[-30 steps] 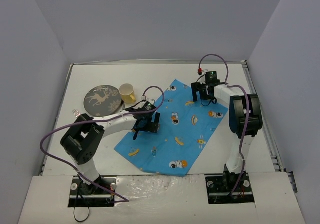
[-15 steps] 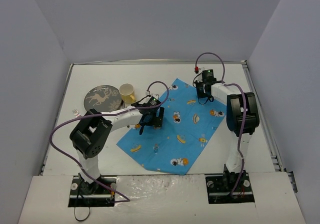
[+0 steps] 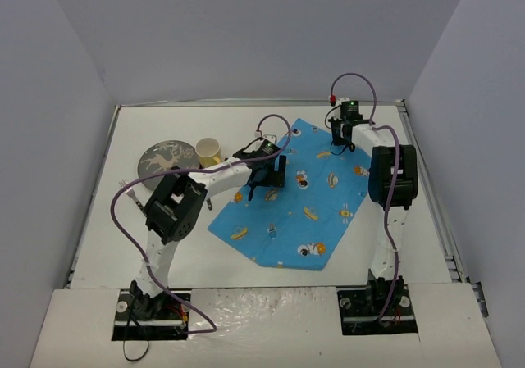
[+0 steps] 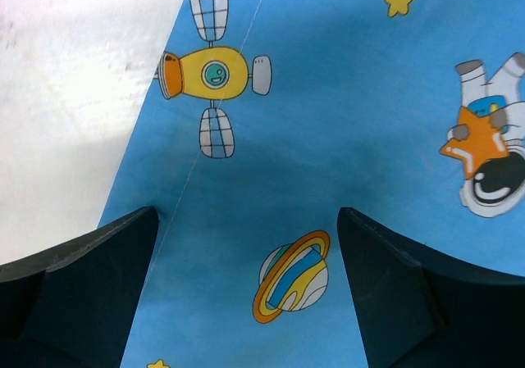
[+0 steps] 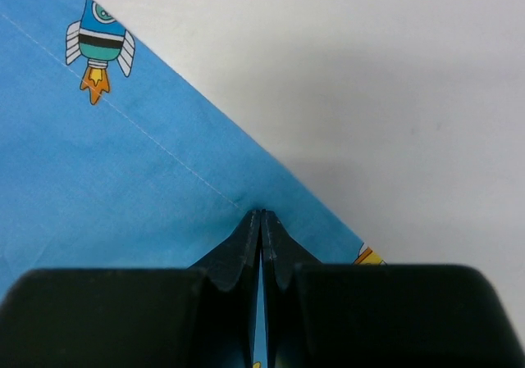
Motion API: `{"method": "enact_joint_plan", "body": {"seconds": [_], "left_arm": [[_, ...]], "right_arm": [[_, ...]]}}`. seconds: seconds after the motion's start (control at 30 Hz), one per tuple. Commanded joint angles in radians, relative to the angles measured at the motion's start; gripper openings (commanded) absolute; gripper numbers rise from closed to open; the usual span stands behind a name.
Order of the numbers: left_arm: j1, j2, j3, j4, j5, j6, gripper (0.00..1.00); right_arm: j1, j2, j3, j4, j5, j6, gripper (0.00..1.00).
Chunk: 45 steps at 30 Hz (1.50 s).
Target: Set the dinner table for one person
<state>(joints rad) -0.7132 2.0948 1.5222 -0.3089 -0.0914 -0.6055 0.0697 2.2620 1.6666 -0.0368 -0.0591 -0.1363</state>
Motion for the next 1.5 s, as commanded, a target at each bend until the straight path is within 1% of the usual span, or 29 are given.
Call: {"method": "enact_joint_plan", "body": {"seconds": [0.0,0.1,0.2,0.3,0.33,0.4,0.43,0.47,0.53,0.57,0.6,0.67,0.73,0.77,0.83,0.87,0.9,0.93,1.03,1.07,1.17,1.3,1.4,1.47], "left_arm": [[0.039,0.124,0.036,-0.035,0.16,-0.104,0.87],[0.044,0.16,0.113,-0.047,0.163,-0.097,0.86],[0.051,0.173,0.179,-0.056,0.161,-0.07,0.86],[0.055,0.126,0.197,-0.047,0.165,-0.018,0.87],[0.055,0.098,0.193,-0.042,0.161,0.001,0.87],[0.055,0.036,0.19,-0.038,0.15,0.035,0.89],[0.055,0.007,0.19,-0.04,0.15,0.052,0.89],[0.053,-0.022,0.187,-0.046,0.15,0.086,0.9],[0.044,-0.12,0.162,-0.052,0.148,0.15,0.93],[0.033,-0.171,0.141,-0.053,0.14,0.184,0.94],[0.021,-0.212,0.118,-0.056,0.131,0.215,0.95],[-0.013,-0.338,0.059,-0.062,0.106,0.282,0.96],[-0.068,-0.428,-0.031,-0.058,0.08,0.355,0.97],[-0.098,-0.468,-0.078,-0.053,0.069,0.383,0.97],[-0.165,-0.541,-0.176,-0.038,0.05,0.427,0.97],[-0.202,-0.572,-0.228,-0.026,0.046,0.438,0.97],[-0.231,-0.591,-0.267,-0.015,0.045,0.44,0.97],[-0.27,-0.61,-0.312,0.005,0.03,0.44,0.97],[-0.378,-0.626,-0.399,0.059,-0.018,0.432,0.97],[-0.432,-0.618,-0.421,0.073,-0.037,0.431,0.96],[-0.514,-0.595,-0.449,0.131,-0.131,0.424,0.92],[-0.592,-0.518,-0.463,0.217,-0.182,0.41,0.89],[-0.649,-0.45,-0.444,0.244,-0.225,0.411,0.86],[-0.662,-0.395,-0.417,0.256,-0.251,0.416,0.85]], "right_arm": [[-0.031,0.109,0.087,-0.12,0.042,-0.025,0.0],[-0.046,0.14,0.17,-0.129,0.036,-0.012,0.0],[-0.048,0.119,0.22,-0.133,0.029,0.004,0.0],[-0.049,0.023,0.21,-0.133,0.025,0.038,0.07],[-0.05,-0.019,0.195,-0.132,0.029,0.055,0.12],[-0.048,-0.098,0.141,-0.132,0.028,0.087,0.27],[-0.048,-0.107,0.135,-0.132,0.029,0.104,0.28],[-0.048,-0.185,0.085,-0.13,0.032,0.132,0.37],[-0.047,-0.319,-0.009,-0.129,0.041,0.182,0.52],[-0.048,-0.383,-0.032,-0.129,0.04,0.211,0.61],[-0.047,-0.466,-0.086,-0.129,0.033,0.236,0.69],[-0.047,-0.591,-0.18,-0.127,0.019,0.311,0.82],[-0.045,-0.711,-0.27,-0.127,0.001,0.368,0.93],[-0.046,-0.771,-0.313,-0.127,-0.006,0.394,0.96],[-0.047,-0.889,-0.398,-0.127,-0.018,0.442,1.0],[-0.047,-0.95,-0.438,-0.127,-0.027,0.455,1.0],[-0.047,-0.995,-0.444,-0.127,-0.028,0.47,1.0],[-0.047,-1.051,-0.493,-0.127,-0.049,0.5,1.0],[-0.048,-1.194,-0.589,-0.127,-0.099,0.557,1.0],[-0.048,-1.255,-0.611,-0.129,-0.116,0.564,1.0],[-0.048,-1.341,-0.681,-0.141,-0.163,0.581,1.0],[-0.048,-1.438,-0.729,-0.19,-0.192,0.585,1.0],[-0.048,-1.483,-0.749,-0.218,-0.197,0.581,1.0],[-0.048,-1.505,-0.757,-0.232,-0.199,0.578,1.0]]}}
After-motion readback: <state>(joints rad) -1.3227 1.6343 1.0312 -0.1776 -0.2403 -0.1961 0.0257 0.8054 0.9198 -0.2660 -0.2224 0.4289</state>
